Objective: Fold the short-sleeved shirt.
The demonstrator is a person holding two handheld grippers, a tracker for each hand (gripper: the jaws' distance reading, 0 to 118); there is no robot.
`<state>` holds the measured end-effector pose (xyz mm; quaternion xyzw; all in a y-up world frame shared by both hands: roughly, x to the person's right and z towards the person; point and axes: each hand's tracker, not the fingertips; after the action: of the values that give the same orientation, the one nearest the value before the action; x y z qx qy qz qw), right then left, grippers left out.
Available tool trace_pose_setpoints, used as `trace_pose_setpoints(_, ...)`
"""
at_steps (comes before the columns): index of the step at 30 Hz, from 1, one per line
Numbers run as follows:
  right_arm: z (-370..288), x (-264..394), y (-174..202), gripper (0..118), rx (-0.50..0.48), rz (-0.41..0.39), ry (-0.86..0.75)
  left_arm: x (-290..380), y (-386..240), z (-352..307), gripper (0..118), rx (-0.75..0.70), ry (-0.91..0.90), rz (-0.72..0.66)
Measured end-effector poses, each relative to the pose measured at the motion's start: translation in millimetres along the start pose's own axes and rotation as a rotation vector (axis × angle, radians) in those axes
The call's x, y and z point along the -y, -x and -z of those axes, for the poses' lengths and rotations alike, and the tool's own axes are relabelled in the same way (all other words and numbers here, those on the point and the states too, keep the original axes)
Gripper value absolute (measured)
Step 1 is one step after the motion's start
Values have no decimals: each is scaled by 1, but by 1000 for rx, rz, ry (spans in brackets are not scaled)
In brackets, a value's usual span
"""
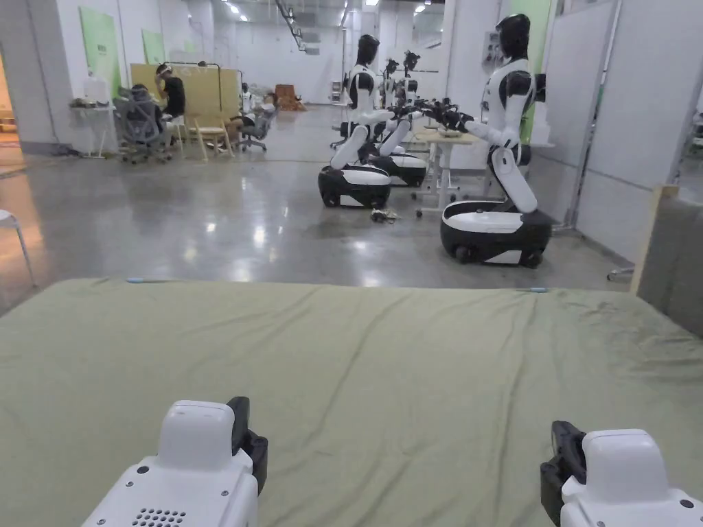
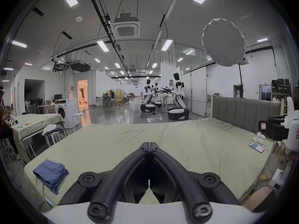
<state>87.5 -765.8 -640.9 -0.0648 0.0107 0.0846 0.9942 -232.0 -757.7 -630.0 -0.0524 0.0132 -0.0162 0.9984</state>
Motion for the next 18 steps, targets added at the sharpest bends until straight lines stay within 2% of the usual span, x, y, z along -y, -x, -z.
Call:
trace_pose_setpoints(10, 4, 4, 9, 0, 1, 30, -23, -3, 8, -6, 0, -41, -24, -15)
trace_pose_setpoints(12, 3, 4, 9, 6, -4, 45, -26, -4, 8, -7, 0, -46, -28, -11)
trace_pose_setpoints(14, 3, 6, 12, 26, 5, 40, -28, -5, 8, -8, 0, -49, -34, -7)
trace_pose_setpoints(15, 3, 6, 13, 47, 6, 34, -28, -4, 9, -9, 2, -49, -37, -7)
trace_pose_setpoints(16, 4, 7, 13, 69, 4, 31, -29, -4, 9, -9, 16, -48, -44, -10)
trace_pose_setpoints(17, 4, 7, 14, 97, 6, 31, -29, -4, 10, -10, 43, -49, -49, -14)
trace_pose_setpoints(18, 4, 7, 14, 110, 17, 35, -34, -3, 11, -11, 65, -42, -56, -21)
